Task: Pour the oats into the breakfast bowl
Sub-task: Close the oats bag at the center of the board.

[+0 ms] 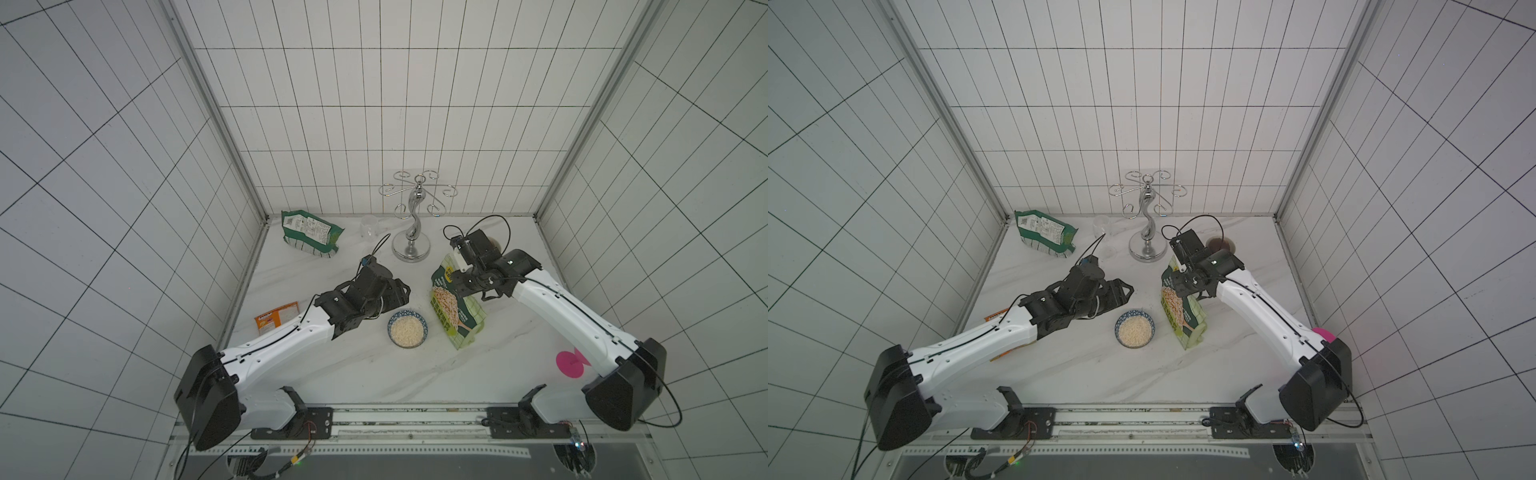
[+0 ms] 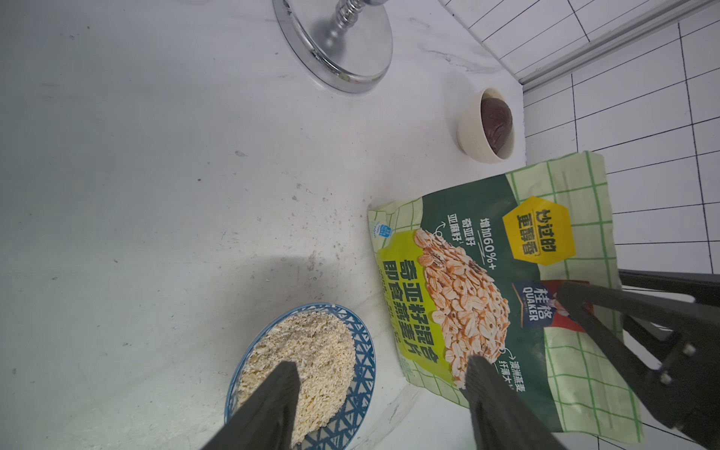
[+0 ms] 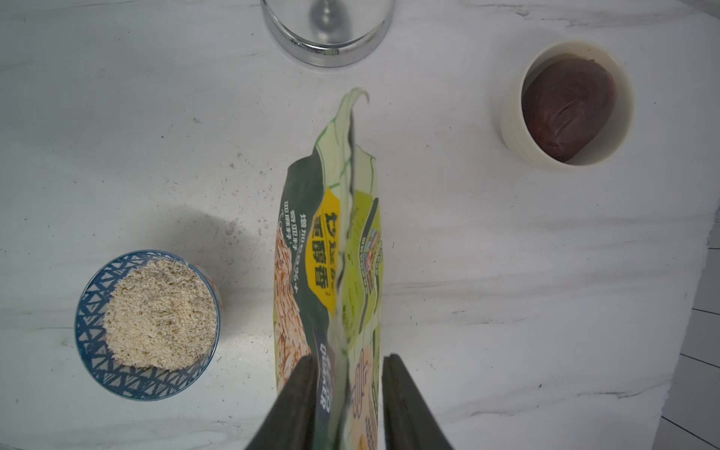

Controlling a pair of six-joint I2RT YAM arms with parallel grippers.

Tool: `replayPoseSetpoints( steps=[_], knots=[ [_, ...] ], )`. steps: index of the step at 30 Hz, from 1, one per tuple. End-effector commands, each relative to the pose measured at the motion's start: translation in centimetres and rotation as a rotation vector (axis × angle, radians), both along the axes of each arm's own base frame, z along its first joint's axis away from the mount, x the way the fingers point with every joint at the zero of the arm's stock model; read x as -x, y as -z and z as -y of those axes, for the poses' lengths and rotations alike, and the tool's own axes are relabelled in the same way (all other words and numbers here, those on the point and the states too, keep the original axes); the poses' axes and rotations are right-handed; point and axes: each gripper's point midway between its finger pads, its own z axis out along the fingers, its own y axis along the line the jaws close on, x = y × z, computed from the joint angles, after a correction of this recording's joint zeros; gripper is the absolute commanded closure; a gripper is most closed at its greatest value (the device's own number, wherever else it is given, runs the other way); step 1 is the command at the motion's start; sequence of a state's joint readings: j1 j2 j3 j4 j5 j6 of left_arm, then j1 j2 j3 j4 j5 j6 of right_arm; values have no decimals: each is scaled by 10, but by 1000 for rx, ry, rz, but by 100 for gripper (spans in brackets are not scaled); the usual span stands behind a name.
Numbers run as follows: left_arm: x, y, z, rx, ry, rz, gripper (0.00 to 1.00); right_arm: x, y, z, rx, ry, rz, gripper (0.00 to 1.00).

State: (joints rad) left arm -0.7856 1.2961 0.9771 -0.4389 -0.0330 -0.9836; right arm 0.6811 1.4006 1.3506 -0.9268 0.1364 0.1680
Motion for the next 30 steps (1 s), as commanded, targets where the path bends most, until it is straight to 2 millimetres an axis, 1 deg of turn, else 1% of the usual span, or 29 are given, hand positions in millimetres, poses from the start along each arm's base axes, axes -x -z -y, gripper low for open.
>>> replayPoseSetpoints(
  steps=[1, 4, 5, 6, 7, 8, 11, 14, 15, 16, 17, 18, 19, 20, 23, 24, 27, 30],
  knots=[
    [1, 3, -14, -33, -12, 6, 30, 13, -4, 10, 6, 6, 1, 66],
    [2, 3, -20, -37, -18, 6, 26, 16, 6, 10, 11, 5, -22, 66],
    [2, 2, -22, -39, -20, 6, 25, 15, 7, 9, 7, 2, -23, 68],
    [3, 2, -24, -41, -21, 8, 24, 15, 9, 8, 6, 0, -27, 75],
    [4, 1, -25, -39, -23, 12, 24, 13, 9, 6, 1, -2, -28, 85],
    [4, 0, -27, -40, -26, 18, 23, 12, 10, 4, -1, -5, -30, 99],
    [6, -6, -36, -63, -29, 41, 17, 11, 8, -2, -17, -18, -31, 100],
    [6, -15, -48, -91, -51, 80, 11, 10, -4, -4, -59, -22, 11, 100],
    [5, -19, -53, -101, -61, 95, 9, 11, -10, -4, -72, -23, 28, 87],
    [5, -23, -59, -109, -76, 114, 7, 11, -16, -2, -86, -22, 49, 62],
    [4, -27, -66, -123, -94, 131, 3, 12, -23, 0, -101, -17, 79, 40],
    [2, -30, -73, -140, -118, 150, 2, 11, -31, 4, -117, -5, 120, 25],
    [2, -35, -80, -158, -141, 171, 1, 10, -38, 9, -131, 17, 168, 17],
    [1, -39, -88, -178, -162, 193, 1, 10, -49, 16, -151, 41, 227, 14],
    [-2, -55, -108, -225, -209, 271, 1, 12, -78, 42, -218, 129, 422, 9],
    [-3, -60, -116, -247, -238, 295, 1, 14, -89, 50, -243, 151, 490, 1],
    [-9, -74, -147, -313, -365, 354, 1, 17, -104, 76, -274, 236, 657, 1],
    [-19, -79, -187, -374, -526, 364, 1, 16, -113, 107, -229, 355, 797, 1]
  ],
)
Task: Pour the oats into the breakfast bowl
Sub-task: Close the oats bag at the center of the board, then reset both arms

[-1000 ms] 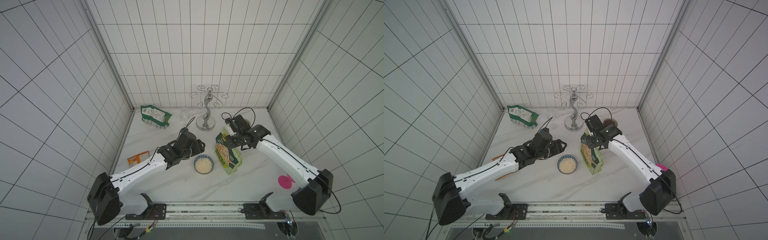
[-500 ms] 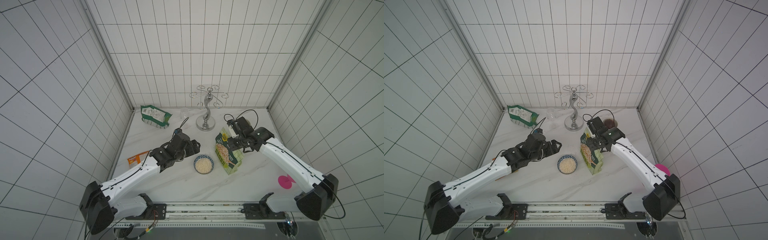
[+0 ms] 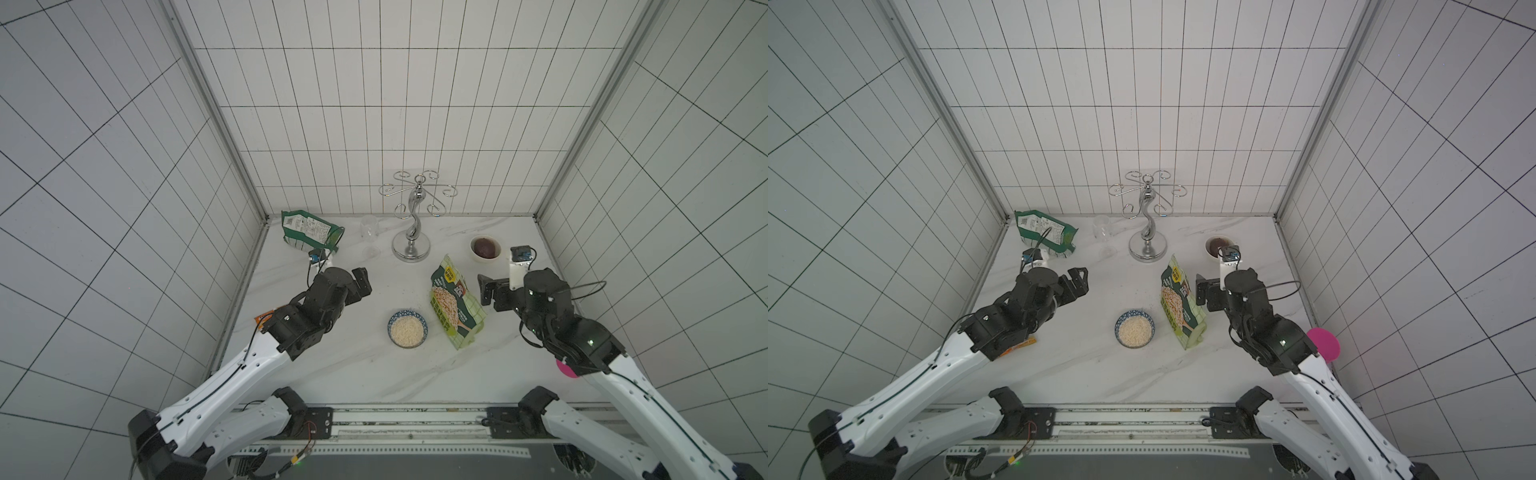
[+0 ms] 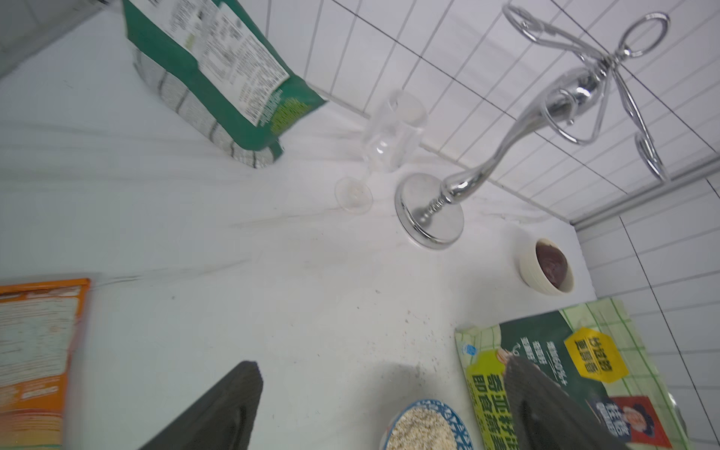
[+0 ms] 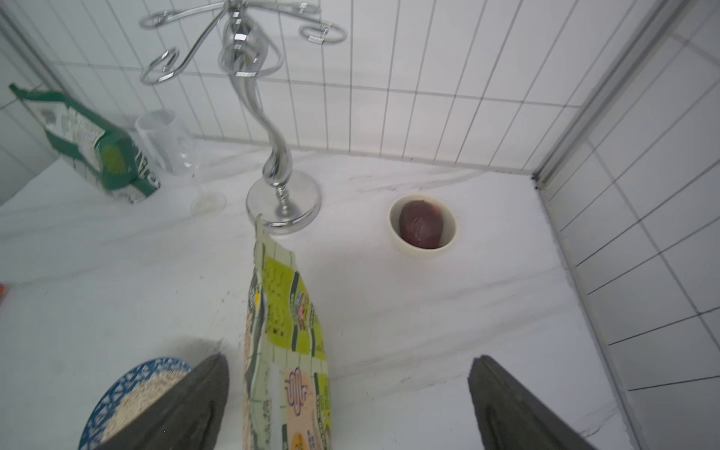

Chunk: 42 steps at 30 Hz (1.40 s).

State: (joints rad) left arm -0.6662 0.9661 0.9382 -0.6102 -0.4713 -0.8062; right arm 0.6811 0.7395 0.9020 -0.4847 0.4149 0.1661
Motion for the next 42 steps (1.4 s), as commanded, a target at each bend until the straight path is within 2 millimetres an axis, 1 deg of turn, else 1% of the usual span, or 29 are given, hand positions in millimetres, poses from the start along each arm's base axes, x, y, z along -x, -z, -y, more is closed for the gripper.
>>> replayPoseSetpoints(
  steps=[1, 3, 4, 7, 9, 10, 12, 13, 15, 17, 20, 22, 25, 27, 29, 31, 34, 36, 38, 41, 42],
  knots=[
    [-12, -10, -52, -111, -192, 53, 1, -16, -24, 35, 1, 213, 175, 1],
    [-22, -7, -64, -127, -202, 64, 1, -24, -20, 52, 6, 283, 178, 1],
    [-27, -5, -73, -136, -221, 66, 1, -30, -16, 61, 4, 310, 165, 1],
    [-35, 7, -104, -175, -305, 37, 1, -54, 6, 83, -67, 339, 94, 1],
    [-43, 19, -120, -194, -330, 28, 1, -74, 31, 98, -143, 356, 33, 1],
    [-46, 26, -124, -200, -318, 27, 1, -83, 46, 109, -162, 378, 3, 1],
    [-53, 38, -132, -215, -316, 31, 1, -96, 70, 130, -166, 428, -34, 1],
    [-55, 45, -139, -227, -331, 26, 1, -101, 82, 137, -150, 445, -47, 1],
    [-61, 58, -148, -262, -319, 16, 1, -108, 109, 147, -117, 466, -78, 1],
    [-66, 71, -152, -332, -279, -12, 2, -114, 128, 154, -100, 481, -91, 1],
    [-73, 96, -165, -397, -271, -82, 2, -120, 155, 153, -86, 475, -119, 1],
    [-76, 115, -176, -379, -288, -135, 2, -123, 170, 151, -78, 456, -121, 1],
    [-82, 134, -180, -343, -261, -147, 2, -125, 189, 148, -54, 428, -128, 1],
    [-85, 141, -180, -335, -251, -118, 2, -127, 195, 153, -39, 453, -132, 1],
    [-85, 150, -178, -321, -251, -93, 2, -129, 195, 155, -33, 467, -143, 1],
    [-86, 150, -174, -326, -224, -61, 2, -133, 193, 154, -31, 456, -120, 1],
    [-93, 136, -162, -402, -152, 36, 2, -137, 189, 147, -30, 407, -90, 1],
    [-95, 129, -161, -459, -128, 87, 2, -140, 186, 143, -33, 378, -62, 1],
    [-99, 128, -164, -481, -136, 103, 2, -142, 190, 137, -27, 335, -24, 1],
    [-111, 128, -157, -495, -88, 121, 2, -138, 205, 119, -20, 230, 27, 1],
    [-115, 126, -155, -498, -76, 137, 2, -140, 201, 116, -9, 222, 60, 1]
  ],
)
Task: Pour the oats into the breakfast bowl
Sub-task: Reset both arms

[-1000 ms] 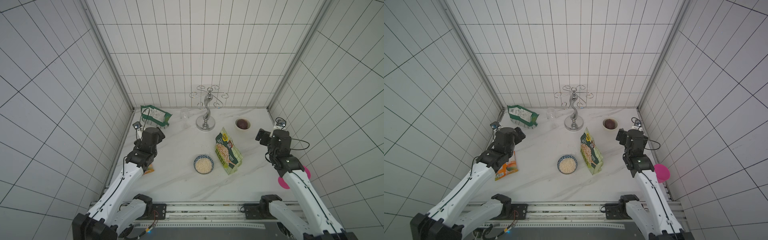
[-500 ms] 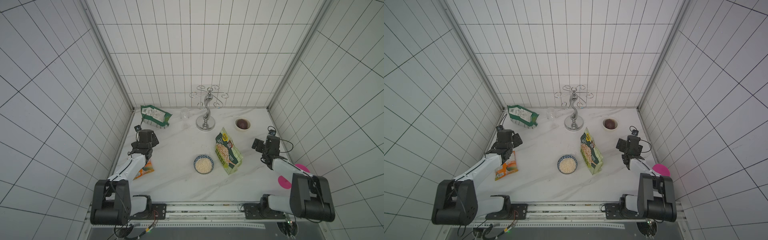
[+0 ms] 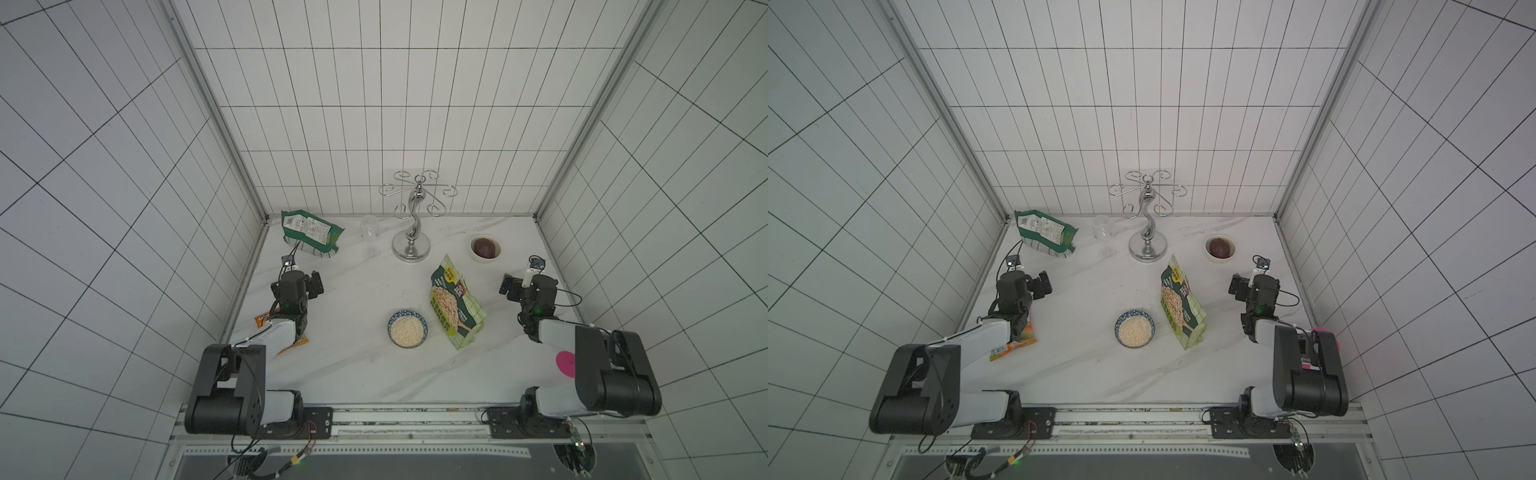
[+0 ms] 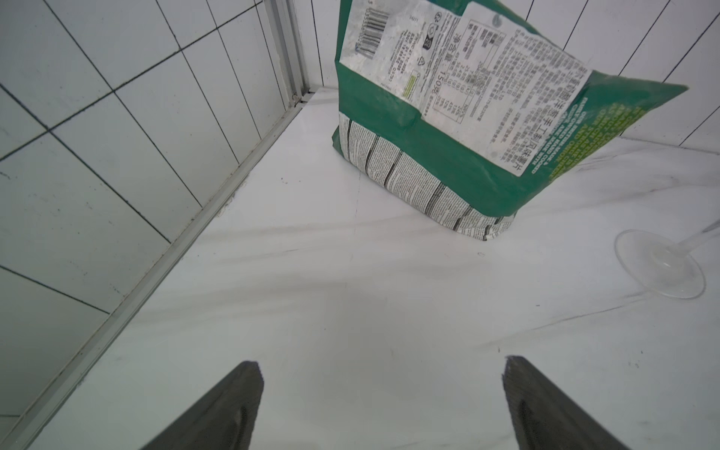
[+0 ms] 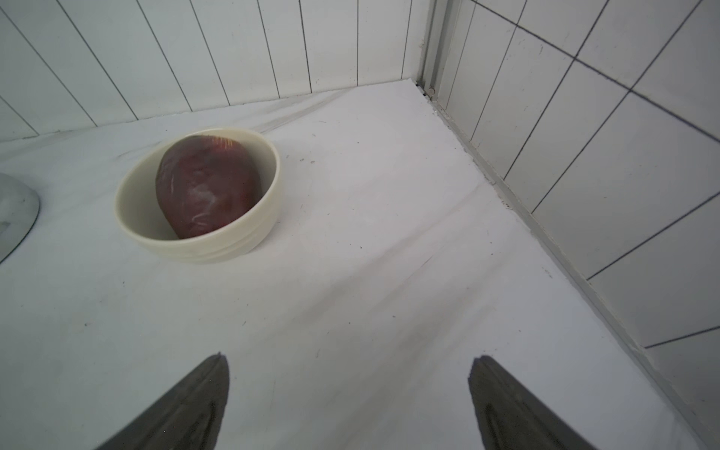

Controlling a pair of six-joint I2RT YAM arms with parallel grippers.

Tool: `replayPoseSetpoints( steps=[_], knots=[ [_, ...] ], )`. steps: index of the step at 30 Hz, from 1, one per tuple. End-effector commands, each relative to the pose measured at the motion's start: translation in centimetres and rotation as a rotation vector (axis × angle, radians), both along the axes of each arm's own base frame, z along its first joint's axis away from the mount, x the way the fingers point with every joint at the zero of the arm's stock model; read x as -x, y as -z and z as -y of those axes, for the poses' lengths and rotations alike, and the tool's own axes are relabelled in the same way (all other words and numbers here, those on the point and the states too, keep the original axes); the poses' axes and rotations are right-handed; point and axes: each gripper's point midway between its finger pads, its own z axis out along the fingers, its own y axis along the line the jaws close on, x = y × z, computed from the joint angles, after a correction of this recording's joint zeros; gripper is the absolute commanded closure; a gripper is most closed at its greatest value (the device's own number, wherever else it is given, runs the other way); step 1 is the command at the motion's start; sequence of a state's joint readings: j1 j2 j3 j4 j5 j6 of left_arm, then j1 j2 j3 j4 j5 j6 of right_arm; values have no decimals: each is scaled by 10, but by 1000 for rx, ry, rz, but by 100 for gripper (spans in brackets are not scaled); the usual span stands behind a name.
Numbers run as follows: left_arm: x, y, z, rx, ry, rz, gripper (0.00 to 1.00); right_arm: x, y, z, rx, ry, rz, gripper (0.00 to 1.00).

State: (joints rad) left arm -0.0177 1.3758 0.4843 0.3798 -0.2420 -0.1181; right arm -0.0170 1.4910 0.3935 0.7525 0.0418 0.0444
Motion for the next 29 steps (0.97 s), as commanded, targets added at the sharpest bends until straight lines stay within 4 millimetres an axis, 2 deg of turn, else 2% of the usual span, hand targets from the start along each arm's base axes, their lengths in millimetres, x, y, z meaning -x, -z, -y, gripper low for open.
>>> replayPoseSetpoints(
  steps=[1, 5, 8, 11, 29],
  knots=[
    [-20, -20, 8, -49, 73, 95, 2, -9, -16, -14, 44, -79, 101, 1],
    [-28, -19, 7, -5, 65, 105, 2, -15, -11, -3, 34, -14, 48, 1],
    [-30, -7, 2, 26, 53, 128, 2, -15, -11, -2, 34, -10, 49, 1],
    [-29, -1, 4, 25, 73, 148, 2, -14, -10, -2, 33, -11, 47, 1],
    [-28, -1, 3, 18, 57, 155, 2, -15, -9, -3, 17, -26, 38, 1]
  ],
)
